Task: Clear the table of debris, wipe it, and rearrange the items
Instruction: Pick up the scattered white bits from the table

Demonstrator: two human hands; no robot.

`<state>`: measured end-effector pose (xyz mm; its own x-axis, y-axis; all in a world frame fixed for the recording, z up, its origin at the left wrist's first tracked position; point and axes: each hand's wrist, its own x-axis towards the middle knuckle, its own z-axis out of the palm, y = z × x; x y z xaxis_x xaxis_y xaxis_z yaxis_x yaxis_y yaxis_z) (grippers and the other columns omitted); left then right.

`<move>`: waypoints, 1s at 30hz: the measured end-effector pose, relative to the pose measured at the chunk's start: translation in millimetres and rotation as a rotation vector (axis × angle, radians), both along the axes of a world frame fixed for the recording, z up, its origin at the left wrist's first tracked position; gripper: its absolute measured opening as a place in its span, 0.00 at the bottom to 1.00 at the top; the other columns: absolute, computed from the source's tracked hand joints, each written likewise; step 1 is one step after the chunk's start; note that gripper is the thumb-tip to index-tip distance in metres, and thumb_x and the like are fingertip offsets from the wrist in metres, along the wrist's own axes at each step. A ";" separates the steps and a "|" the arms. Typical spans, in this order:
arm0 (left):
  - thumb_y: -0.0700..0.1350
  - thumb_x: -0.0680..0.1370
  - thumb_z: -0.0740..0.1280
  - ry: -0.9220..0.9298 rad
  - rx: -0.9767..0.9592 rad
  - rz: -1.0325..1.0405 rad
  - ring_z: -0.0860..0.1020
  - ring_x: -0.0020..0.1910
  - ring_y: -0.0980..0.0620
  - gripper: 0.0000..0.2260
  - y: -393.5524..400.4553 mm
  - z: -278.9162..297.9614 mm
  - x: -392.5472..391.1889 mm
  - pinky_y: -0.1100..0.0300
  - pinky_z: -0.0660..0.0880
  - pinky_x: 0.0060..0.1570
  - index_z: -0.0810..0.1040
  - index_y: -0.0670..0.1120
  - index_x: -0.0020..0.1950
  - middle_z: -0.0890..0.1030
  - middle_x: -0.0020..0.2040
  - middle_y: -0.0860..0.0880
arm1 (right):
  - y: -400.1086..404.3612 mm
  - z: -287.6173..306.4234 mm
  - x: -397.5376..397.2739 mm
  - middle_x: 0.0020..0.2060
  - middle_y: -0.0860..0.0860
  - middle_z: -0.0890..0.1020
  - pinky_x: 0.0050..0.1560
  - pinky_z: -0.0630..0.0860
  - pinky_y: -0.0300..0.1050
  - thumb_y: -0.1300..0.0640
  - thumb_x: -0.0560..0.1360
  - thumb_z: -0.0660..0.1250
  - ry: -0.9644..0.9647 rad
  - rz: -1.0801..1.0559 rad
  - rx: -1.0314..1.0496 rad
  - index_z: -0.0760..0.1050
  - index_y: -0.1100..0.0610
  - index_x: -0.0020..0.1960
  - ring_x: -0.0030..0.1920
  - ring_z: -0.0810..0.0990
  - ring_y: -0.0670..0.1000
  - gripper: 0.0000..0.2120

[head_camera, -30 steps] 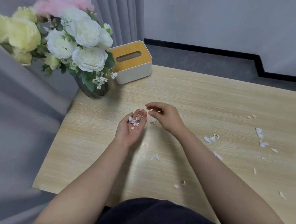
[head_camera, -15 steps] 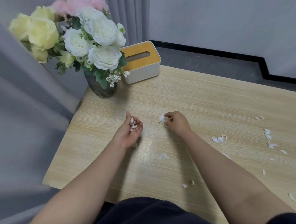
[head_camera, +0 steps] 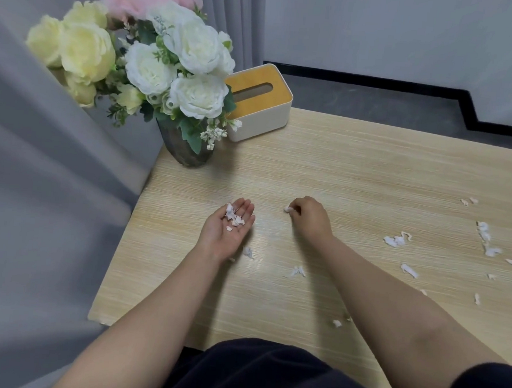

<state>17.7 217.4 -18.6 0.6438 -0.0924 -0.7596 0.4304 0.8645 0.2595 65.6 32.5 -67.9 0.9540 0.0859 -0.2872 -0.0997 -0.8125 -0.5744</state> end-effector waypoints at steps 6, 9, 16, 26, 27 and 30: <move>0.44 0.82 0.53 -0.025 -0.011 -0.048 0.78 0.52 0.48 0.15 2.0 -8.6 0.0 0.55 0.70 0.60 0.77 0.38 0.52 0.82 0.49 0.43 | 29.2 31.2 -15.4 0.46 0.52 0.81 0.49 0.73 0.42 0.60 0.76 0.66 -0.163 -0.025 0.267 0.80 0.58 0.50 0.46 0.77 0.48 0.06; 0.44 0.82 0.53 -0.030 -0.052 -0.028 0.79 0.53 0.46 0.16 -0.4 -8.9 -1.4 0.54 0.72 0.62 0.77 0.36 0.52 0.81 0.51 0.41 | 47.8 44.9 -26.8 0.45 0.51 0.81 0.48 0.73 0.40 0.61 0.74 0.67 -0.224 0.060 0.362 0.81 0.57 0.49 0.44 0.77 0.47 0.06; 0.43 0.83 0.53 -0.019 -0.196 0.038 0.81 0.28 0.50 0.20 -7.4 1.7 -7.7 0.67 0.75 0.25 0.78 0.35 0.40 0.81 0.32 0.42 | 71.8 41.8 -44.5 0.43 0.50 0.80 0.47 0.71 0.45 0.57 0.74 0.67 -0.184 0.230 0.277 0.79 0.58 0.47 0.45 0.75 0.50 0.06; 0.43 0.82 0.54 -0.024 -0.187 0.035 0.81 0.31 0.51 0.18 2.7 -11.6 -15.3 0.65 0.78 0.34 0.79 0.34 0.43 0.82 0.35 0.42 | 78.5 49.9 -55.4 0.44 0.51 0.82 0.44 0.69 0.42 0.58 0.75 0.66 -0.333 0.226 0.110 0.81 0.58 0.47 0.46 0.77 0.54 0.06; 0.43 0.82 0.54 -0.036 -0.186 0.020 0.81 0.34 0.51 0.18 5.0 -12.8 -15.3 0.66 0.77 0.37 0.79 0.34 0.46 0.82 0.37 0.41 | 76.8 50.9 -56.4 0.42 0.52 0.83 0.43 0.72 0.45 0.58 0.73 0.66 -0.384 0.270 0.077 0.81 0.58 0.46 0.44 0.78 0.55 0.06; 0.45 0.82 0.53 -0.076 -0.175 -0.051 0.81 0.45 0.50 0.17 10.4 -12.9 -14.9 0.64 0.75 0.47 0.76 0.35 0.55 0.82 0.48 0.39 | 71.5 50.2 -59.3 0.40 0.50 0.83 0.41 0.76 0.48 0.53 0.73 0.61 -0.473 0.431 -0.009 0.82 0.57 0.44 0.41 0.78 0.56 0.12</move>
